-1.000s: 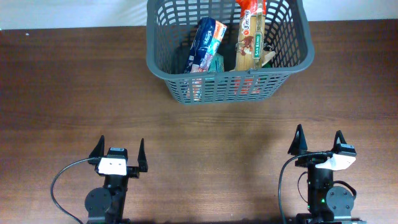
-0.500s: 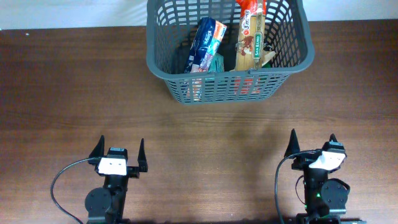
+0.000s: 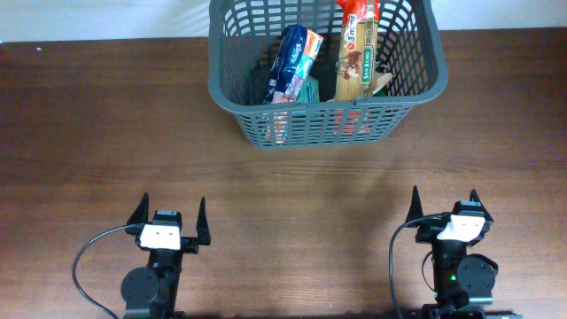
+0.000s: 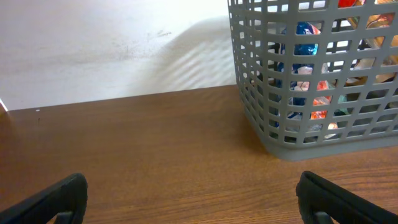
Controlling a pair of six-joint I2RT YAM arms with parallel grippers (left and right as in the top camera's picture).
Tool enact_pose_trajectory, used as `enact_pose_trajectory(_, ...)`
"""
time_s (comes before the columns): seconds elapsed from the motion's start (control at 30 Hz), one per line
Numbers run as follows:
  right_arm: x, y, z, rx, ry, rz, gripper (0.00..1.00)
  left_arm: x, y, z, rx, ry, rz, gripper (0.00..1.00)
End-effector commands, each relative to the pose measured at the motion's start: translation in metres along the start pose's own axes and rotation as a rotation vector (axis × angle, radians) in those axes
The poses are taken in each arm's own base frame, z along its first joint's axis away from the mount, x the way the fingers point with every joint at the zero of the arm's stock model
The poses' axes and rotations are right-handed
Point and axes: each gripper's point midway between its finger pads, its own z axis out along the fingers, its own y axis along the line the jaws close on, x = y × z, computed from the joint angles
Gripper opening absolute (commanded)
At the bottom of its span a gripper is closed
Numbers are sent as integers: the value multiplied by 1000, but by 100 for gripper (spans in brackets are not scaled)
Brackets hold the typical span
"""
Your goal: Pack container
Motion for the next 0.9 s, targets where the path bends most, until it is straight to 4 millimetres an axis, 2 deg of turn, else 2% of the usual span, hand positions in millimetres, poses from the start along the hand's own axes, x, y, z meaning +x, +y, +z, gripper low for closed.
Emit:
enact_pose_trajectory(0.0, 2, 4, -1, -18, 3, -18, 99, 3, 3, 0, -15, 4, -10, 99)
enact_pose_trajectory(0.87, 2, 5, -1, -25, 1, -18, 99, 3, 3, 0, -15, 4, -10, 99)
